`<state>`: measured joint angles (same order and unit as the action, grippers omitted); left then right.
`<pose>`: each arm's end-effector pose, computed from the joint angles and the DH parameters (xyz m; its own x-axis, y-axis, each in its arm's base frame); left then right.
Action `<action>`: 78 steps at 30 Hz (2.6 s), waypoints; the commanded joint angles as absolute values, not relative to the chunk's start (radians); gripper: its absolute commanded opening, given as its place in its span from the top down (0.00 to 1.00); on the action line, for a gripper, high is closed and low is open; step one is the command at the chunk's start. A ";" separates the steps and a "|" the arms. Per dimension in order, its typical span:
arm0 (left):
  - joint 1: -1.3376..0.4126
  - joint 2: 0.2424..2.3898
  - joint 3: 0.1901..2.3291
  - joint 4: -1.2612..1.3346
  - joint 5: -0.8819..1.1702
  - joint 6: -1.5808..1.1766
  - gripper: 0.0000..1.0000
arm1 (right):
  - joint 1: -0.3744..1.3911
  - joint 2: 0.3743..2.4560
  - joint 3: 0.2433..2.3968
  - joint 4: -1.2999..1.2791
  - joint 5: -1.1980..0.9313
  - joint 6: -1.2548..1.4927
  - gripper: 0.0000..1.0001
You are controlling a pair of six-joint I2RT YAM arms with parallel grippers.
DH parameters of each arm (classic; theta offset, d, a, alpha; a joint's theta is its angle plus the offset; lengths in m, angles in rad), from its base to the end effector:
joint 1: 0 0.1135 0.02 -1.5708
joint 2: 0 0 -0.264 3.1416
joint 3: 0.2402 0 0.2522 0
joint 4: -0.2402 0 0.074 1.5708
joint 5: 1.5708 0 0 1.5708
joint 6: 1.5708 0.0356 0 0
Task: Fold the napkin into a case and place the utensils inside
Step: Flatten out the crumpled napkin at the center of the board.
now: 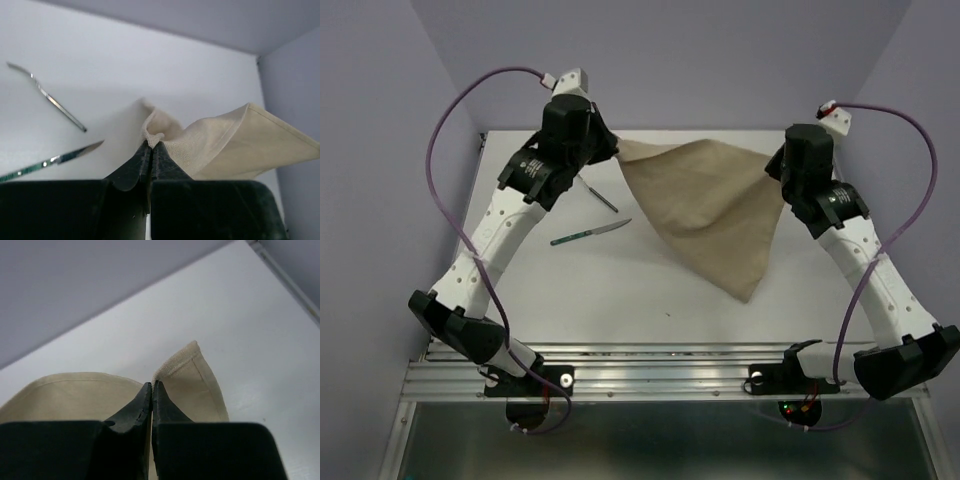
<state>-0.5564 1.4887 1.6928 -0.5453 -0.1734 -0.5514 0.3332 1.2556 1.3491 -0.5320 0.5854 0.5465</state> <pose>0.2825 -0.1685 0.4485 -0.4422 -0.3326 -0.8329 0.1767 0.8782 -0.4445 0.2619 0.0698 0.4031 -0.2388 0.3757 -0.8954 0.3795 0.8849 0.2701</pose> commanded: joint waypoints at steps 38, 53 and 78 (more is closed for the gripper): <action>-0.488 1.221 1.765 -0.319 0.055 -0.505 1.00 | 0.325 0.969 1.709 -0.296 0.844 0.081 0.99; -0.361 1.839 1.592 -0.106 0.313 -0.558 1.00 | 0.163 1.443 1.327 0.058 0.631 0.049 0.99; -0.245 2.396 2.180 -0.201 0.512 -0.512 1.00 | -0.034 2.123 1.796 0.020 0.304 0.262 0.99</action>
<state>-0.2424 2.4424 2.1609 -0.2153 0.4610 -0.5411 0.0269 2.1895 1.8221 0.0044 0.3965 0.1467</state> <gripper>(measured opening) 0.091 0.031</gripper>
